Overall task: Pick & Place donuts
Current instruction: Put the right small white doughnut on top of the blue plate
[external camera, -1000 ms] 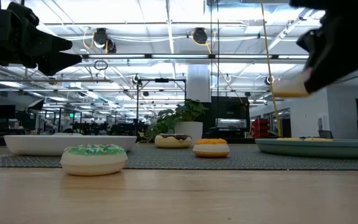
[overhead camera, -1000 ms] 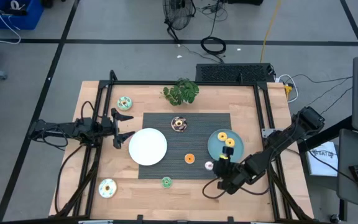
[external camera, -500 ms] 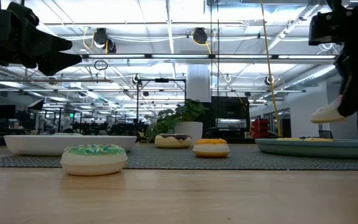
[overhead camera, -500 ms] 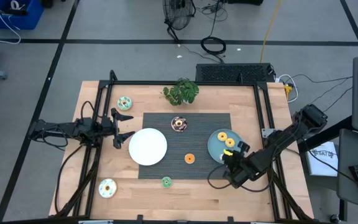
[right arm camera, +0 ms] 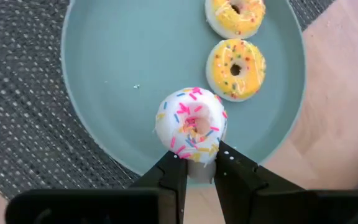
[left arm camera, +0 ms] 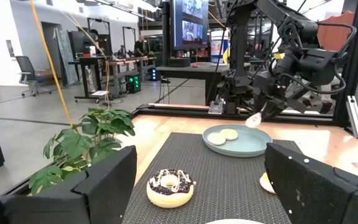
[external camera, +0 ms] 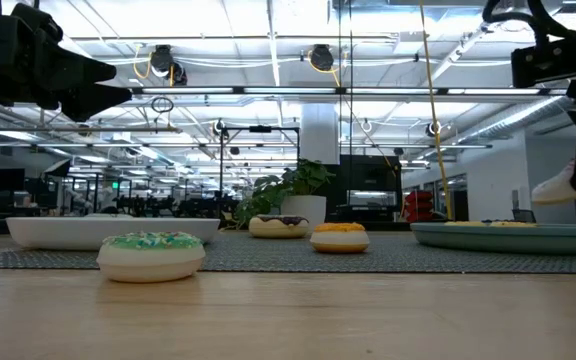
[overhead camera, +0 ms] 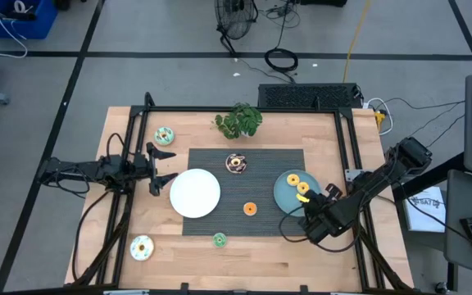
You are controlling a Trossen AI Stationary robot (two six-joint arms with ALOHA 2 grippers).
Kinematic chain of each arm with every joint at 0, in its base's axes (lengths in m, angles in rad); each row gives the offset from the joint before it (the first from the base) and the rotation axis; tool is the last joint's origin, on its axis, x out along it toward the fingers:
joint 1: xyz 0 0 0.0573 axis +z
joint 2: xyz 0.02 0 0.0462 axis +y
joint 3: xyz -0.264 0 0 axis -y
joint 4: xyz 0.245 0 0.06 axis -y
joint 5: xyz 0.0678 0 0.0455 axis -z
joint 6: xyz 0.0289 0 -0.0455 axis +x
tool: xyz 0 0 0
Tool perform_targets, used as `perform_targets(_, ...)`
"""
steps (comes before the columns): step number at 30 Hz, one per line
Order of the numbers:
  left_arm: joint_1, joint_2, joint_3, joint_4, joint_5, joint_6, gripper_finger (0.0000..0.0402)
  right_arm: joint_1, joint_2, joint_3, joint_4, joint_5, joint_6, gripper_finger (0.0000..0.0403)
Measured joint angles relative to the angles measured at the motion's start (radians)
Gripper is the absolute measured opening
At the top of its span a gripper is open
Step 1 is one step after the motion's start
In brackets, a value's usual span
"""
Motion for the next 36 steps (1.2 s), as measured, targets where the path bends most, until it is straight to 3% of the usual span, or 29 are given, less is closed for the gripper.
perform_targets(12,0.0,0.0,0.0,0.0,0.0,0.0,0.0349,0.0,0.0,-0.185,0.135,-0.046,0.081,0.0061)
perform_targets(23,0.0,0.0,0.0,0.0,0.0,0.0,0.0349,0.0,0.0,-0.209,0.179,-0.052,0.069,0.0065)
perform_targets(36,0.0,0.0,0.0,0.0,0.0,0.0,0.0349,0.0,-0.01,-0.209,0.183,-0.055,0.069,0.0182)
